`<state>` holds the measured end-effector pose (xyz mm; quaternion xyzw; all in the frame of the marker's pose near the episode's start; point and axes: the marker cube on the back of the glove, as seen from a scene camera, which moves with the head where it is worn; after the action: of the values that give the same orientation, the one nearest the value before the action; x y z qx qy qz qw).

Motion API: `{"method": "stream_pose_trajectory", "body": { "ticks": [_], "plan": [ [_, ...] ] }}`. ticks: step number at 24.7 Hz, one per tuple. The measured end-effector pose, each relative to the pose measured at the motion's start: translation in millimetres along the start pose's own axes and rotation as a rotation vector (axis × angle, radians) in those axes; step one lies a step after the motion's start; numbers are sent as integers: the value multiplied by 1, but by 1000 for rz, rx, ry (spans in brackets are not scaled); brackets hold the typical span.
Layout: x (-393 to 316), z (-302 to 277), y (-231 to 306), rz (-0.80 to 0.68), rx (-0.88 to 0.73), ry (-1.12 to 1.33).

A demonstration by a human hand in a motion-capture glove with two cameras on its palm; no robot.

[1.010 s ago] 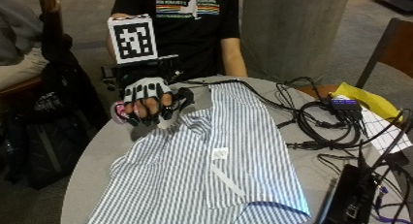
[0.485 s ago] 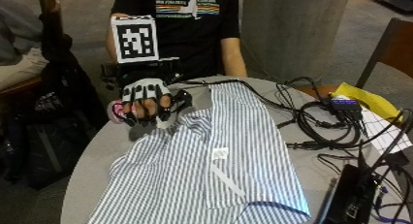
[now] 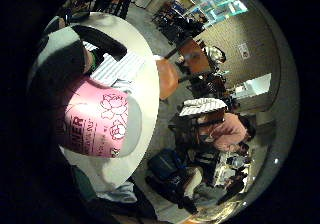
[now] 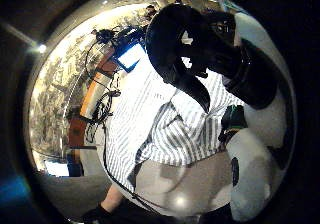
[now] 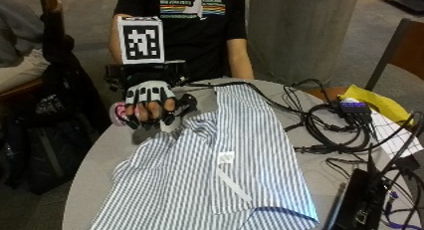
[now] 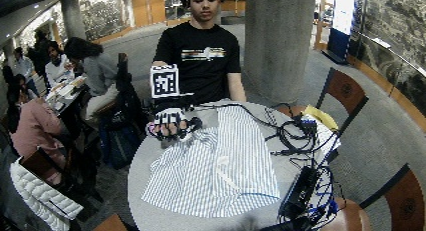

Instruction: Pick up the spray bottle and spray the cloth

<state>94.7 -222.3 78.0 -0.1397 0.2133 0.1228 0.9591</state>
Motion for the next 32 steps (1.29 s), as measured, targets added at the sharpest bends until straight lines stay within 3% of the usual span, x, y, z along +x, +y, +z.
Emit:
{"method": "stream_pose_trajectory", "body": {
  "ticks": [8,14,21,26,32],
  "plan": [
    [-9,-6,4,-16,33,-30],
    [-37,-28,18,-80,15,-572],
    [-115,-45,26,-167,152,-1245],
    [-180,-50,50,-218,-2,-1515],
    [-249,-36,67,-290,-132,-1639]
  ]
}}
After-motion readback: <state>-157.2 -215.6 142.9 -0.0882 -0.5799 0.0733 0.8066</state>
